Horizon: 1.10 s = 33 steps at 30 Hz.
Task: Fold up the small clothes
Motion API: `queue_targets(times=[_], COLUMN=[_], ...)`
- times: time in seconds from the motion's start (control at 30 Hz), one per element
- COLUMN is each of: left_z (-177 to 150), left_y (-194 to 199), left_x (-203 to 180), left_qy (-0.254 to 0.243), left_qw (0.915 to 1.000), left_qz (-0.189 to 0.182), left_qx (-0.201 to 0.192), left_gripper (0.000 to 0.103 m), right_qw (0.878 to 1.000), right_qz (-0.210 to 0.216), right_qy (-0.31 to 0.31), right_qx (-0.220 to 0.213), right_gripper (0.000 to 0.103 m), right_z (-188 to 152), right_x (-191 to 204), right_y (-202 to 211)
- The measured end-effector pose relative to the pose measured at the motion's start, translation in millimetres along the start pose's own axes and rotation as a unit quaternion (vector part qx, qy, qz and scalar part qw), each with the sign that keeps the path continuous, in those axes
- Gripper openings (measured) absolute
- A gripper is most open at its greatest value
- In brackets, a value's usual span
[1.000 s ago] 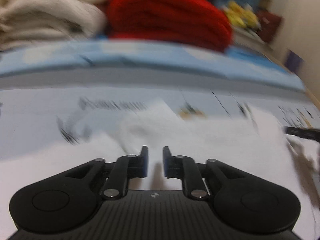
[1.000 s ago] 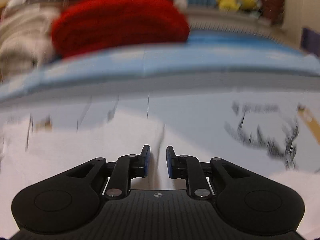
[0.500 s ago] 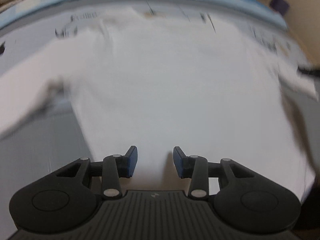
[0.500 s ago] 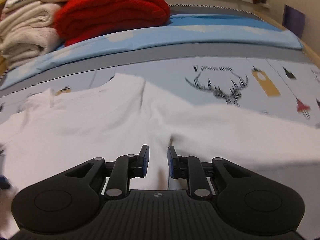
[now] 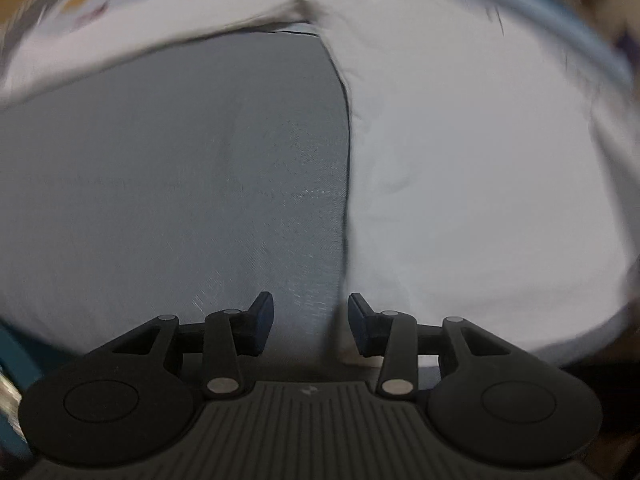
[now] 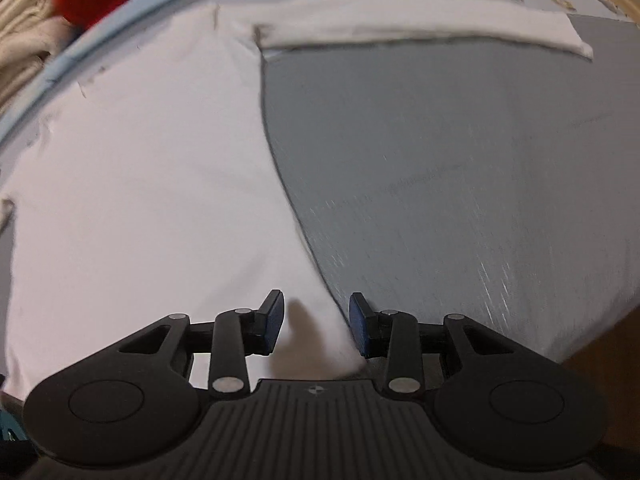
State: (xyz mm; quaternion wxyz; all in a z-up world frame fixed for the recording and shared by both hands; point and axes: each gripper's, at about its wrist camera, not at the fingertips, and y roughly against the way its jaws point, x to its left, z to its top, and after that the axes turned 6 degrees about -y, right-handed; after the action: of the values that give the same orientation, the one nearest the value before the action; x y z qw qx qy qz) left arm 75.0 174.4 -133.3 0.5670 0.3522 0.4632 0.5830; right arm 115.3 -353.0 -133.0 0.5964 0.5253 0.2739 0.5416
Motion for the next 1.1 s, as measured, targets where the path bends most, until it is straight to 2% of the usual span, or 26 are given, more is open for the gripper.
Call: queue_targets(times=[0.07, 0.13, 0.23, 0.27, 0.3, 0.33, 0.4, 0.47, 0.53, 0.67, 0.7, 0.77, 0.8, 0.9, 0.97, 1.0, 1.03, 1.1], left_z=[-3, -7, -12, -14, -14, -14, -16, -22, -32, -38, -37, -31, -30, -30, -31, -32, -34, -32], left_y=[-1, -7, -19, -19, -18, -15, -6, 9, 21, 6, 6, 16, 24, 31, 21, 8, -3, -3], left_x=[6, 8, -2, -6, -9, -11, -8, -7, -3, -3, -4, -10, -14, -21, -22, -23, -24, -26], left_qy=[0.046, 0.076, 0.055, 0.039, 0.025, 0.017, 0.026, 0.03, 0.032, 0.02, 0.013, -0.001, -0.008, -0.02, -0.021, -0.022, -0.024, -0.025], left_qw=[0.9984, 0.9958, 0.9981, 0.9991, 0.9996, 0.9998, 0.9994, 0.9986, 0.9982, 0.9997, 0.9998, 0.9996, 0.9991, 0.998, 0.999, 0.9996, 0.9995, 0.9995], left_qz=[-0.029, -0.05, -0.025, -0.016, -0.009, -0.008, -0.018, -0.024, -0.029, 0.002, 0.01, 0.025, 0.023, -0.003, -0.016, -0.011, -0.001, 0.001], left_qx=[-0.013, -0.013, 0.008, 0.005, 0.004, 0.001, -0.013, -0.036, -0.043, 0.011, 0.013, -0.015, -0.034, -0.059, -0.037, -0.011, 0.018, 0.017], left_gripper=[0.046, 0.046, 0.043, 0.043, 0.034, 0.005, 0.006, 0.005, 0.006, 0.007, 0.01, 0.01, 0.01, 0.013, 0.013, 0.016, 0.016, 0.017], right_qw=[1.0, 1.0, 0.999, 0.999, 0.999, 0.999, 1.0, 0.999, 0.999, 0.999, 0.999, 0.999, 0.999, 0.998, 0.999, 0.999, 0.999, 0.998], right_qz=[-0.017, -0.016, -0.024, -0.028, -0.028, -0.024, -0.014, -0.003, -0.007, -0.043, -0.048, -0.049, -0.047, -0.027, -0.026, -0.038, -0.044, -0.045], right_qy=[0.01, 0.005, 0.033, 0.042, 0.043, 0.04, 0.019, -0.009, -0.019, -0.018, -0.02, -0.011, -0.002, 0.03, 0.032, 0.03, 0.03, 0.036], right_qx=[0.001, 0.007, 0.003, -0.001, -0.002, 0.0, -0.009, -0.037, -0.047, 0.007, 0.012, -0.007, -0.025, -0.049, -0.015, 0.006, 0.012, -0.001], right_gripper=[0.038, 0.038, 0.037, 0.029, 0.008, 0.006, 0.005, 0.005, 0.005, 0.006, 0.007, 0.007, 0.011, 0.012, 0.012, 0.012, 0.011, 0.013], right_z=[-4, -8, -14, -16, -17, -18, -19, -18, -20, -29, -29, -30, -30, -33, -35, -34, -36, -34], right_x=[0, -3, 2, 5, 5, 4, -2, -9, -15, -17, -15, -10, -6, 5, 5, 5, 4, 10], right_y=[-5, -9, -11, -10, -10, -10, -1, 20, 31, 8, 4, 10, 15, 24, 11, 3, -1, 5])
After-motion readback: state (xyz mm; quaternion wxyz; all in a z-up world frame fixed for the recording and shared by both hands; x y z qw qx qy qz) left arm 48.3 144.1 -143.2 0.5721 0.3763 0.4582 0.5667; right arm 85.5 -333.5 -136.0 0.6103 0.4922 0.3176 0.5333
